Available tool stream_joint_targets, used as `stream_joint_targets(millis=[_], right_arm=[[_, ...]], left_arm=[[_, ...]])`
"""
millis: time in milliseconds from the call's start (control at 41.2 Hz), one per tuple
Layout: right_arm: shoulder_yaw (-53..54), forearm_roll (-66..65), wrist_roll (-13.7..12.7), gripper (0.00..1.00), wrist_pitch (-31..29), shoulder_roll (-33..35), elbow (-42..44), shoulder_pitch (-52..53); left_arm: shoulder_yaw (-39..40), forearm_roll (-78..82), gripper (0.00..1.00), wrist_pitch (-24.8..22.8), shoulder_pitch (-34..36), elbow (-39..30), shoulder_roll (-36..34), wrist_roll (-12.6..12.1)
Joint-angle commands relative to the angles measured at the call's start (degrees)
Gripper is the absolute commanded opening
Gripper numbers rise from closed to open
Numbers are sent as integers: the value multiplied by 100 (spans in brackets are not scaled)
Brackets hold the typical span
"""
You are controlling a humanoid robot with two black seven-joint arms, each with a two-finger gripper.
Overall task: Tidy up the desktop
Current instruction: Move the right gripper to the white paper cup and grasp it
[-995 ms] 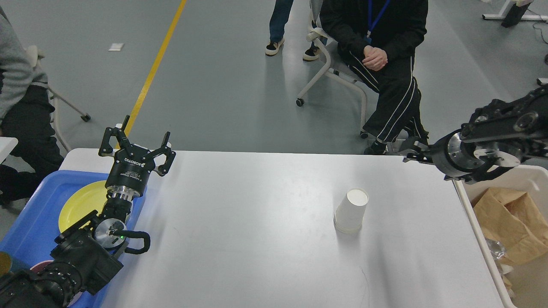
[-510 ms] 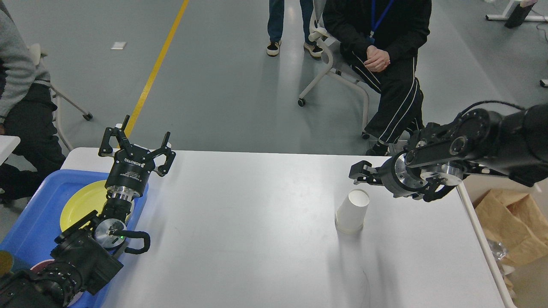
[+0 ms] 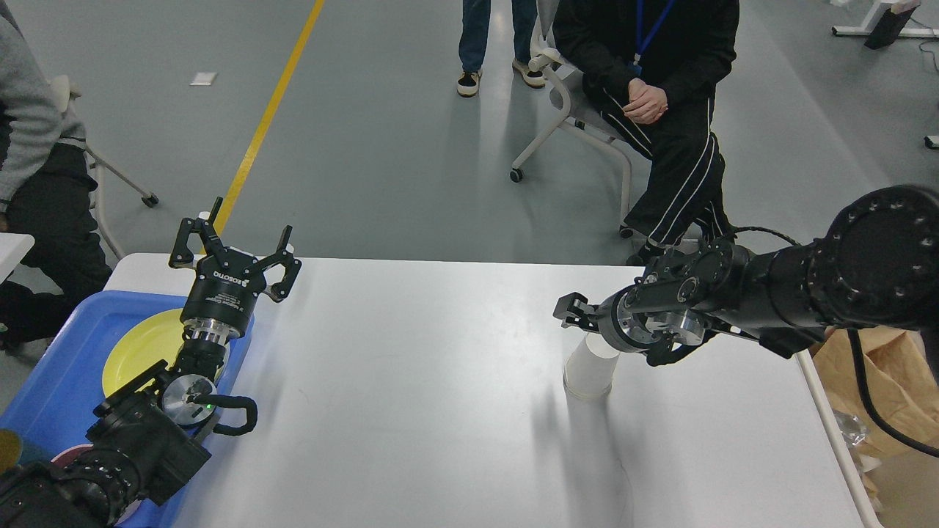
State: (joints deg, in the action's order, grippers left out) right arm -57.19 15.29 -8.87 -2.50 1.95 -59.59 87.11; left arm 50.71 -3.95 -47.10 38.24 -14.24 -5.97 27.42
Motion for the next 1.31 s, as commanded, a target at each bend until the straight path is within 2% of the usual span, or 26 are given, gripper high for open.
stream_joint_targets(millis=[0,753,1092,1287], right_arm=[[6,-8,-1,100,4,16,35,-53],[15,-52,-62,100,-154,288,17,386],[-2,-132,-71,100,-321,227,79,105],[7,-114,-62,100,-128,122,175,-141]], left_arm=[[0,0,99,0,0,0,0,0],[0,0,99,0,0,0,0,0],[0,0,99,0,0,0,0,0],[0,0,99,0,0,0,0,0]])
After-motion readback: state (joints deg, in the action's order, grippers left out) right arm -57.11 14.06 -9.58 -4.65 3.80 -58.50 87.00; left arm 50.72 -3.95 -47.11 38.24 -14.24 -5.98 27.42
